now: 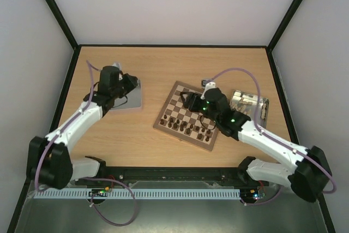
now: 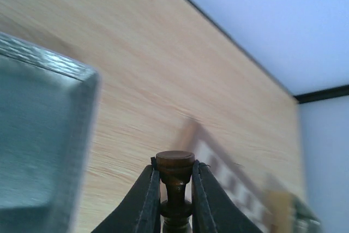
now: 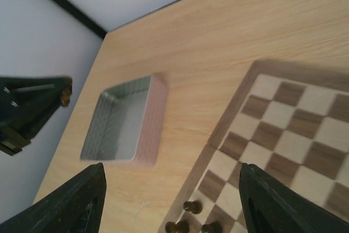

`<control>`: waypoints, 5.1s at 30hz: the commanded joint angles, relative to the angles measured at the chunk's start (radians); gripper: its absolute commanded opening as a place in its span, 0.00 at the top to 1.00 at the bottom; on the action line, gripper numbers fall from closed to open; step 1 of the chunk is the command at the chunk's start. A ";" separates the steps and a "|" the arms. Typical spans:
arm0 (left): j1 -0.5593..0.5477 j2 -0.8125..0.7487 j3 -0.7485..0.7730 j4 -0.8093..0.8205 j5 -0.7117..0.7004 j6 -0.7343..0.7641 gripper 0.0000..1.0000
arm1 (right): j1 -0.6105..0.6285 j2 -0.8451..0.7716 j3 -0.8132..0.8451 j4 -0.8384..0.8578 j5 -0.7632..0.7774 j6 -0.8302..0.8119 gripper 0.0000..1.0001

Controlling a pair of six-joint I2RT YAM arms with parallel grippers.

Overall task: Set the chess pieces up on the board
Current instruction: Pick up the chess piece from the storage box, then place the chess piece on the chessboard.

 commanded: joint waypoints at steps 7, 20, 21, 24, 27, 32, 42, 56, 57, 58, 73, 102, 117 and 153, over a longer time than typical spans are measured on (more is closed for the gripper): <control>-0.194 -0.168 -0.097 0.343 0.112 -0.724 0.87 | 0.090 0.200 0.178 0.217 -0.176 -0.133 0.32; -0.308 -0.154 -0.140 0.500 0.141 -0.959 0.86 | 0.105 0.220 0.195 0.246 -0.086 -0.281 0.43; -0.313 -0.153 -0.140 0.505 0.141 -0.961 0.86 | 0.104 0.221 0.195 0.242 -0.077 -0.298 0.44; -0.324 -0.150 -0.132 0.495 0.135 -0.955 0.86 | 0.104 0.226 0.202 0.234 -0.065 -0.344 0.48; -0.329 -0.149 -0.130 0.484 0.130 -0.949 0.86 | 0.105 0.227 0.215 0.227 -0.054 -0.369 0.52; -0.329 -0.153 -0.126 0.457 0.110 -0.927 0.86 | 0.105 0.207 0.207 0.234 -0.101 -0.389 0.58; -0.339 -0.164 -0.106 0.438 0.098 -0.903 0.86 | 0.105 0.154 0.152 0.316 -0.159 -0.370 0.50; -0.362 -0.172 -0.096 0.446 0.099 -0.914 0.86 | 0.105 0.198 0.165 0.296 -0.128 -0.398 0.66; -0.366 -0.172 -0.095 0.445 0.094 -0.913 0.86 | 0.105 0.201 0.169 0.295 -0.118 -0.399 0.68; -0.372 -0.173 -0.093 0.442 0.088 -0.912 0.86 | 0.105 0.206 0.175 0.291 -0.112 -0.400 0.71; -0.422 -0.150 -0.083 0.446 0.079 -0.909 0.83 | 0.105 0.189 0.188 0.264 0.015 -0.398 0.98; -0.294 -0.446 -0.178 -0.114 -0.374 -0.062 0.19 | 0.102 0.200 0.453 -1.107 -0.070 -0.261 0.98; -0.267 -0.356 -0.167 -0.056 -0.191 0.009 0.14 | 0.105 0.311 0.284 -0.950 -0.169 -0.317 0.98; -0.264 -0.315 -0.156 -0.082 -0.149 0.041 0.12 | 0.107 0.384 0.298 -0.888 -0.106 -0.324 0.73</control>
